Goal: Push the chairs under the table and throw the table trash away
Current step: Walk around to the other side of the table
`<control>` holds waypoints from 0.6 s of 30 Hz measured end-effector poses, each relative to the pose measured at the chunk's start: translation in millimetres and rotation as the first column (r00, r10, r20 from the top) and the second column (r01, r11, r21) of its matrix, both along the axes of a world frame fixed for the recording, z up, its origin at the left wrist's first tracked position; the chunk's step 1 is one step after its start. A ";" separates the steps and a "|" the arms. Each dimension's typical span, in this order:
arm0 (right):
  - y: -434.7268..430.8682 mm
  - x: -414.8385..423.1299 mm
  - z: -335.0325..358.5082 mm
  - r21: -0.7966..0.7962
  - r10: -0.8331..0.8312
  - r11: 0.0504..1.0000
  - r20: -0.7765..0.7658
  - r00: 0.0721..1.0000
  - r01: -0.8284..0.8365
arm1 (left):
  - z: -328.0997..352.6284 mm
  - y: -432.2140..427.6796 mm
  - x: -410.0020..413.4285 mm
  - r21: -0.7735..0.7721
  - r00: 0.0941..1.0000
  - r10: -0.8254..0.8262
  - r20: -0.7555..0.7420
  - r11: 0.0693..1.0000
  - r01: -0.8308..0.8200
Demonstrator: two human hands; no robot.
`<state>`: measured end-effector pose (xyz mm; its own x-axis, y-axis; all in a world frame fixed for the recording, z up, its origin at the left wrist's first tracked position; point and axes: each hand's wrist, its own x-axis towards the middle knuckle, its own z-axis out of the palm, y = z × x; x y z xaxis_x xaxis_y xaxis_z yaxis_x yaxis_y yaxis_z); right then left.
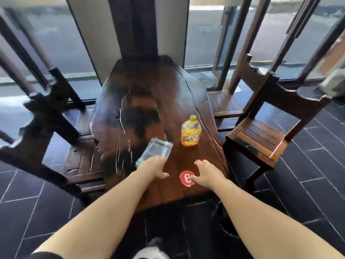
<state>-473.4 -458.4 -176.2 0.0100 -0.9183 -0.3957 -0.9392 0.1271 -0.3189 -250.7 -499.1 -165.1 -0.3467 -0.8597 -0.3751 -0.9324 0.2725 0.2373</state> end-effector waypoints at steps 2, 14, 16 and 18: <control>-8.0 9.4 -0.9 0.001 0.067 0.998 0.007 0.998 -0.067 | 1.5 8.9 14.3 0.000 0.997 0.075 0.007 0.997 -0.075; -51.0 58.9 -9.4 0.012 0.246 0.969 0.008 0.969 -0.246 | -13.0 2.3 60.7 -0.001 0.972 0.234 -0.007 0.972 -0.234; -59.8 57.1 -8.8 0.000 0.207 0.978 0.011 0.978 -0.207 | -15.3 -13.7 55.4 0.003 0.980 0.196 -0.012 0.981 -0.196; -67.9 50.2 -8.3 -0.009 0.159 0.987 0.005 0.987 -0.159 | -19.8 -31.8 45.7 0.010 0.989 0.148 -0.013 0.989 -0.147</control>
<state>-423.3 -526.3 -184.6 0.1588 -0.9081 -0.3874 -0.9453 -0.0266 -0.3251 -205.0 -530.9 -184.8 -0.2216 -0.8985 -0.3789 -0.9588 0.1300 0.2524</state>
